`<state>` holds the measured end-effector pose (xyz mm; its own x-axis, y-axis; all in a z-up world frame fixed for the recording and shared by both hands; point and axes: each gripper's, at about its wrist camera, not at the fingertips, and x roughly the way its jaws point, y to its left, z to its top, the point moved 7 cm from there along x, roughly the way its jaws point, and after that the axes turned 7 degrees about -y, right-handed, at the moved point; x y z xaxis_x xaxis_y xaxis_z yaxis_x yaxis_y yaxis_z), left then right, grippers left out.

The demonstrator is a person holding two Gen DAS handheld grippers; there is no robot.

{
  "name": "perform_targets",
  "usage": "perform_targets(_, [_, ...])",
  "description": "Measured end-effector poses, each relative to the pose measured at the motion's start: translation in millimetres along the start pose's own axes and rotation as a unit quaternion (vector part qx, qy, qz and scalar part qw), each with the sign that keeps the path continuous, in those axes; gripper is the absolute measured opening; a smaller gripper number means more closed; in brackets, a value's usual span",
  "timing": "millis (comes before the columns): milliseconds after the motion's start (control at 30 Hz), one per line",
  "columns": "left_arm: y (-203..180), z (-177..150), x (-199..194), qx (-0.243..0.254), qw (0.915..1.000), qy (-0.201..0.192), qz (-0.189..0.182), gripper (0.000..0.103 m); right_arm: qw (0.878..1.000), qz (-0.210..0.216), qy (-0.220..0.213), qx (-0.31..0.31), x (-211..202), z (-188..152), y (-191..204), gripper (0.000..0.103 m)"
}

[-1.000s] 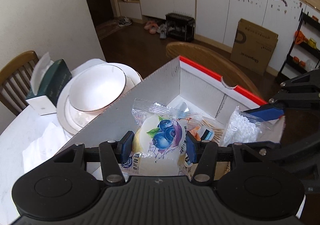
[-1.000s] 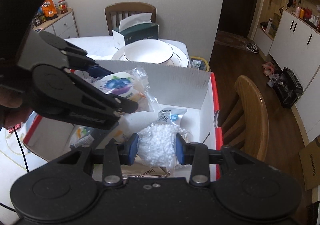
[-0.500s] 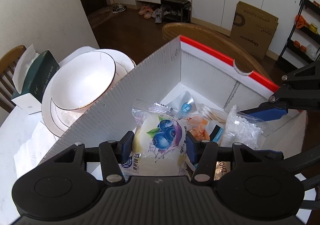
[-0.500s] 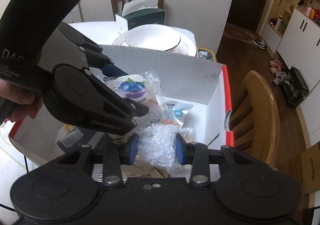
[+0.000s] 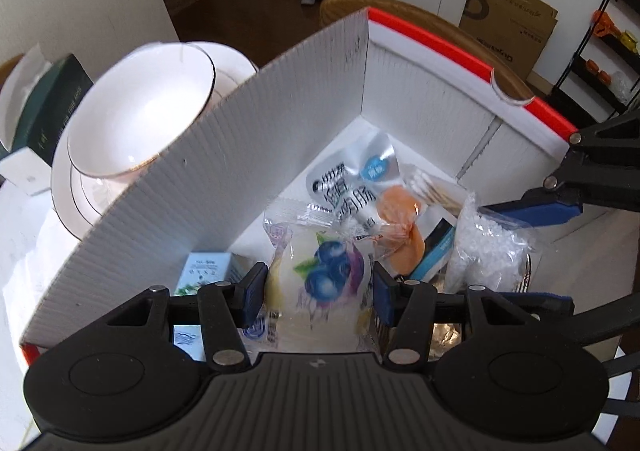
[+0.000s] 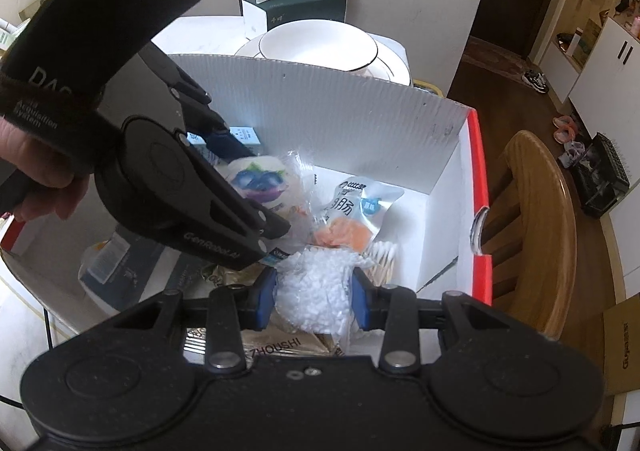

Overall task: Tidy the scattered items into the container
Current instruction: 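Lower both tools into the box and open them to release the bags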

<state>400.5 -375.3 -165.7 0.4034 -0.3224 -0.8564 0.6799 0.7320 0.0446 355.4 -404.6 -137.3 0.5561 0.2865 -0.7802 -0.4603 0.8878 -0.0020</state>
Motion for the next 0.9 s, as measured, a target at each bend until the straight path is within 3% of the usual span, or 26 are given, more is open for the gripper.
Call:
perform_targets(167, [3.6,-8.6,1.4,-0.009,0.9999,0.008,-0.002,0.054,1.000,0.001,0.002,-0.001,0.7,-1.7,0.8,0.041])
perform_targets(367, [6.4,-14.7,-4.2,-0.009,0.9999,0.006,0.003,0.062,1.000,-0.001,0.008,-0.005,-0.4,-4.6,2.1,0.051])
perform_targets(533, [9.2,-19.6,-13.9,-0.012,0.9999,-0.005,0.005,0.065,1.000,-0.006,0.004,-0.012,-6.4,-5.3,2.8,0.064])
perform_targets(900, [5.0,-26.2,-47.9,-0.011,0.9984,-0.055,0.009,0.065,1.000,-0.013,-0.014,-0.004,-31.9,-1.4,-0.3,0.071])
